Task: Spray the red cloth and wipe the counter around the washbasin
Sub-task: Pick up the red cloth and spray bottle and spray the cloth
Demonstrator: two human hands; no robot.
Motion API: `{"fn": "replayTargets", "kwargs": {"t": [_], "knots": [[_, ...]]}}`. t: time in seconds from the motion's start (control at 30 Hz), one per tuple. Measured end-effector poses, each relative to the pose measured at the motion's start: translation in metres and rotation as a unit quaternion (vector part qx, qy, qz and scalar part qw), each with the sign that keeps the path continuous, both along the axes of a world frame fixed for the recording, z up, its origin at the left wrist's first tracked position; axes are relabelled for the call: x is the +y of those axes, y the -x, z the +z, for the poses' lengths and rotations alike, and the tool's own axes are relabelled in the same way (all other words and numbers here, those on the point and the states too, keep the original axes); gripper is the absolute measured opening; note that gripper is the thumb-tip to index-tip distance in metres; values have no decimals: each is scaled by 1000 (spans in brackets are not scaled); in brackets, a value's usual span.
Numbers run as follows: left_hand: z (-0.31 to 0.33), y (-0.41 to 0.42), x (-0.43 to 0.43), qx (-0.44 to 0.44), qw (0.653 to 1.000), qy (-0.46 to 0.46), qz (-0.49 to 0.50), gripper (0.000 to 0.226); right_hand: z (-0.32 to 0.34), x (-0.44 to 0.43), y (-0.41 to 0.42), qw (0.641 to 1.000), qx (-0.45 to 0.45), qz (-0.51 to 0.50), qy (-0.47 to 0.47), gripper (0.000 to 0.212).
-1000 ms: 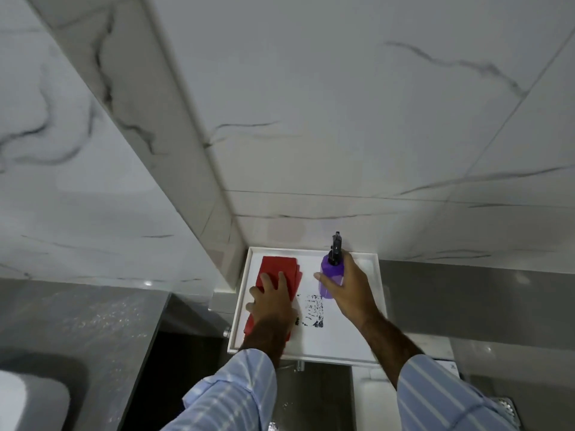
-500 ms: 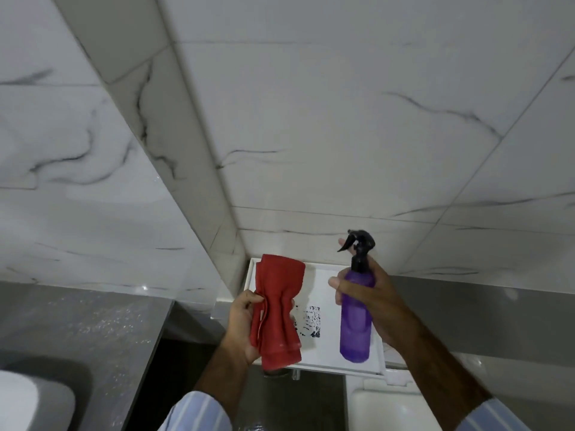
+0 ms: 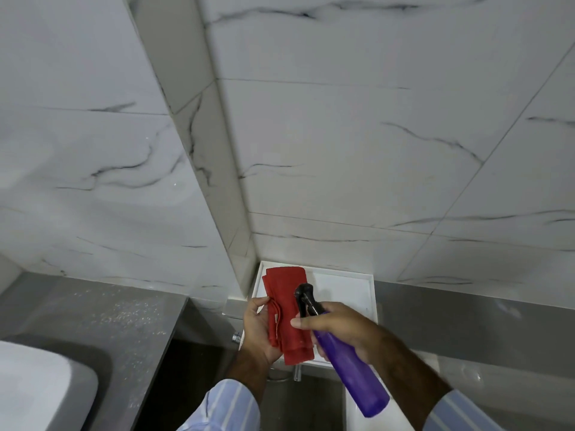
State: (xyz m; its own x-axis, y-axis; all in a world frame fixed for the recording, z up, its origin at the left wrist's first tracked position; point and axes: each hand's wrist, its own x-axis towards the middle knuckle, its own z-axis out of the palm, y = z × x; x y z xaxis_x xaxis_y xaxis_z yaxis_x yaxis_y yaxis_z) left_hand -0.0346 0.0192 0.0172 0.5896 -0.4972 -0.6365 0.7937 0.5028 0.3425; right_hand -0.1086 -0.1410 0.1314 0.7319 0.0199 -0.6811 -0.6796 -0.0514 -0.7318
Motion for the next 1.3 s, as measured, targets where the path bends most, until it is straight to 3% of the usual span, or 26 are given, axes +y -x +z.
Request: {"fn": "replayTargets", "kwargs": {"t": [0.37,0.83,1.0,1.13,1.3], "knots": [[6,10,2,-23,999,-36,-17,67,-3,3,-10,998,-5,-26,55,46],[17,12,6,-34,999,-7,9,67,-26,1,-10,993,-54,11,100,43],[16,10,10,-22,1000,3,22,67,-35,2,-12,968,-167,-60,178,15],[14,14,18,-30,999,11,18,54,-59,-7,-20,944,-245,-138,175,17],[8,16,30,-15,1000,9,17,70,-95,-14,-34,936,-273,-180,133,17]]}}
